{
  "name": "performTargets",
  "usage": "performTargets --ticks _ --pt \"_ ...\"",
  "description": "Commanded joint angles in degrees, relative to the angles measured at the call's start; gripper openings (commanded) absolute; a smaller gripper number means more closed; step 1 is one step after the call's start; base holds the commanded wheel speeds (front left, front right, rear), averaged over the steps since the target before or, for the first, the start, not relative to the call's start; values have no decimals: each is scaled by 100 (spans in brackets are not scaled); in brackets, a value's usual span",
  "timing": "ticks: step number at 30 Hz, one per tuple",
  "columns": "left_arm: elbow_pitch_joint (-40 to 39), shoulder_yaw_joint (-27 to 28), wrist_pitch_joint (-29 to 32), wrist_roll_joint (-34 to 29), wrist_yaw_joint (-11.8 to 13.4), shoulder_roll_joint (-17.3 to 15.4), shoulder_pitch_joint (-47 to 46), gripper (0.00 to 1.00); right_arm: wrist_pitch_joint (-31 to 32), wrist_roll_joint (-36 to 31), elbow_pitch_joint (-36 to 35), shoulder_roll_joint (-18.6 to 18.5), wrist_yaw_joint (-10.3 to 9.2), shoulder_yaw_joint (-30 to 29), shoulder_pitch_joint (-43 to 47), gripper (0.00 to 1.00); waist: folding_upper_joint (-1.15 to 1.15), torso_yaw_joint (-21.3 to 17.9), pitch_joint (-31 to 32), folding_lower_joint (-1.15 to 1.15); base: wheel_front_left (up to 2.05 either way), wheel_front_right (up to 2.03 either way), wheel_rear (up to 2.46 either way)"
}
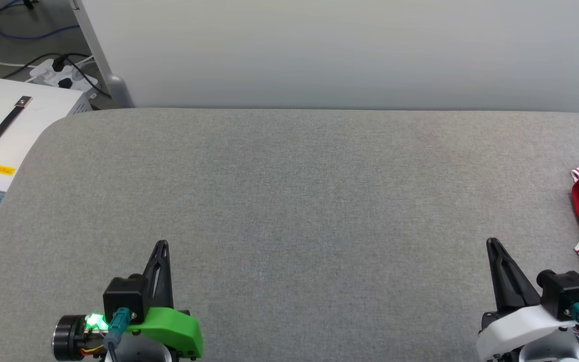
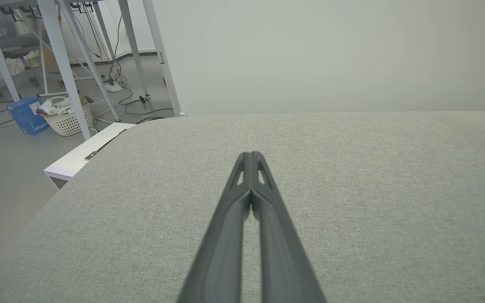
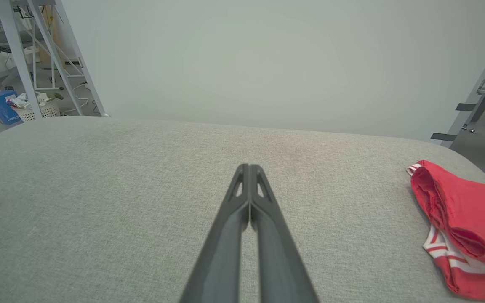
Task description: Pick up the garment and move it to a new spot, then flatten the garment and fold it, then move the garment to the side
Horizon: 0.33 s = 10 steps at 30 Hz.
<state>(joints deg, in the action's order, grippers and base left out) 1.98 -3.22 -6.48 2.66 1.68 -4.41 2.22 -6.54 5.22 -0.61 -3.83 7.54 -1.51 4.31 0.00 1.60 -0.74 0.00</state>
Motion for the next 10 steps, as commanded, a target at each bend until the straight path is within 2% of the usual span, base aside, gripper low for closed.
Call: performTargets --ticks 1,10 --pt "-30 38 40 -54 -32 27 -114 0 41 -51 19 17 -3 16 -133 0 0 -4 2 0 0 0 0" --pt "-58 85 142 -90 -54 48 -132 0 144 -130 26 30 -4 38 -182 0 0 -30 14 0 0 0 0"
